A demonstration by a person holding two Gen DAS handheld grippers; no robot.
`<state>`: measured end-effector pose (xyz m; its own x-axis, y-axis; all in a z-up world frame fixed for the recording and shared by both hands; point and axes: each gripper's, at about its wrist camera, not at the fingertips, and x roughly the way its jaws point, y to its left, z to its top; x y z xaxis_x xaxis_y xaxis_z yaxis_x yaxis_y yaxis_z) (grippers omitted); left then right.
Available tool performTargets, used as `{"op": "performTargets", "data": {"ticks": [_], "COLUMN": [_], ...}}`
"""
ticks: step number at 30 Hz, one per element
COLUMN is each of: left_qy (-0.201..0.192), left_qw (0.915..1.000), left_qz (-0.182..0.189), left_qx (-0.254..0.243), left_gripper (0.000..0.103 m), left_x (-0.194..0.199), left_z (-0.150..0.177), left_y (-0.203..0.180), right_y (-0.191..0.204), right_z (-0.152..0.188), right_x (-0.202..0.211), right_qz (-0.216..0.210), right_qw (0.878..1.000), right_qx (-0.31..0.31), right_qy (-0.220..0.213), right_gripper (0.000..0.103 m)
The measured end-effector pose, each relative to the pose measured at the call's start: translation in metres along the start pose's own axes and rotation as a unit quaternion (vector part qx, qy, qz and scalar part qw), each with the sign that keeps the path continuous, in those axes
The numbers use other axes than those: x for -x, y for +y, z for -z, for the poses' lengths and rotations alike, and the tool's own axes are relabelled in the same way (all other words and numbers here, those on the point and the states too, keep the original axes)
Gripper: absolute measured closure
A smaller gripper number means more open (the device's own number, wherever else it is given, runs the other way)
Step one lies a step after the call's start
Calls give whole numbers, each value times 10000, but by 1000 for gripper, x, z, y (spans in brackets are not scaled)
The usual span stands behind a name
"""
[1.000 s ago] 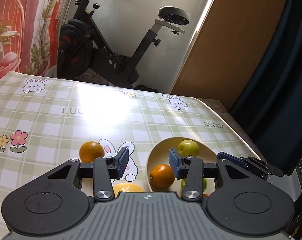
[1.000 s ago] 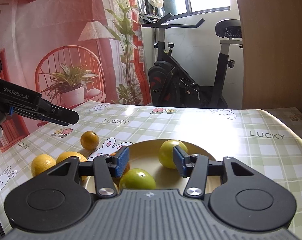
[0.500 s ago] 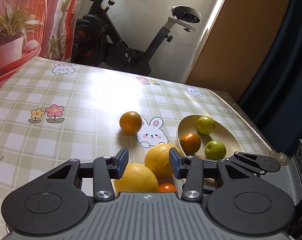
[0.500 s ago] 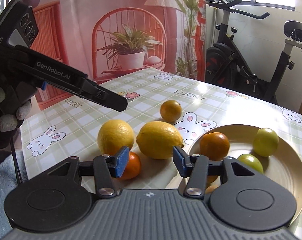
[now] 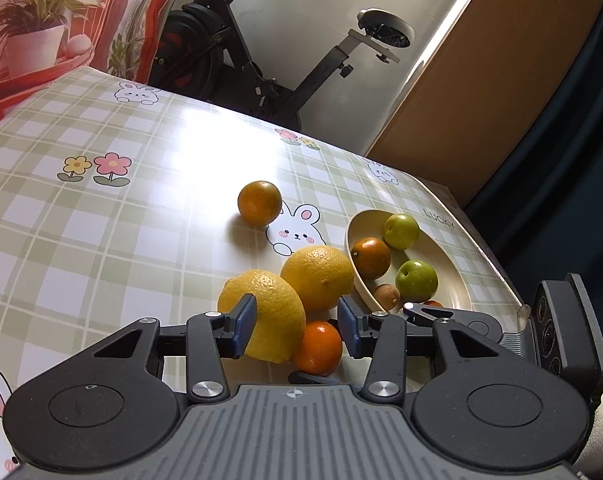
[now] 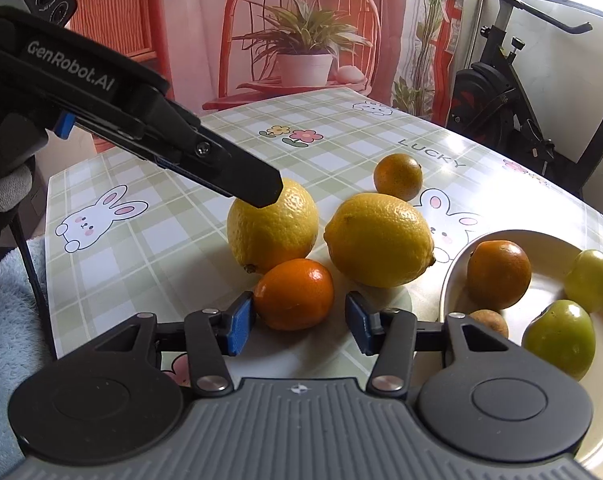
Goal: Organize fruits
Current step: 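Move both tools to an orange tangerine in front of the lemons, then pinch the tangerine between the left and right grippers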
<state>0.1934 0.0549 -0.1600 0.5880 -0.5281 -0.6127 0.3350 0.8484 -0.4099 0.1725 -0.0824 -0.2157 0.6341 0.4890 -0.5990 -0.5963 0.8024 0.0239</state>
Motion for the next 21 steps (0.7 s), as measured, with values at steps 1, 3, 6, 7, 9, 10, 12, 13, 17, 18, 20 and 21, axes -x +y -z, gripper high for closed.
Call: {"op": "performTargets", "data": {"ticks": [1,3,6,7,9,10,12,13,17,18,20,21], "left_qy": [-5,48,112,120,141,156,183,202,295,322,393,433], "left_qw": [10000,10000,9999,9999,9998,9998,9998,9998,9995,9994,9991,9989], "left_qz": [-11,6,14,12,33,55,76,79,126,136,137,145], "left_qx": [11,45,117,117,100,88,43,15,-58,-75,-105,-115], "left_gripper": [56,56,56,56,56,56,56,56,56,56,56,56], "left_x": [1,1,-1,-1,-2,-1,-2,-3,-7,-8,-12,-14], "left_z": [2,4,9,10,14,16,18,20,24,25,27,28], "left_y": [-1,-1,-1,-2,-5,-6,-9,-11,-17,-18,-20,-21], "right_y": [0,2,3,3,3,4,4,4,2,2,1,1], "right_z": [2,4,8,9,13,15,17,18,19,19,20,21], "right_x": [1,4,6,8,12,14,16,16,17,17,18,18], "right_qz": [-42,-31,-39,-43,-36,-23,-2,5,25,25,21,15], "right_qw": [10000,10000,9999,9999,9999,9998,9998,9997,9997,9996,9996,9996], "right_qx": [-10,39,21,3,-19,-20,-21,-23,-55,-66,-98,-108], "right_qy": [-28,-58,-90,-108,-158,-189,-221,-226,-253,-258,-269,-273], "right_gripper": [56,58,58,58,58,58,58,58,58,58,58,58]}}
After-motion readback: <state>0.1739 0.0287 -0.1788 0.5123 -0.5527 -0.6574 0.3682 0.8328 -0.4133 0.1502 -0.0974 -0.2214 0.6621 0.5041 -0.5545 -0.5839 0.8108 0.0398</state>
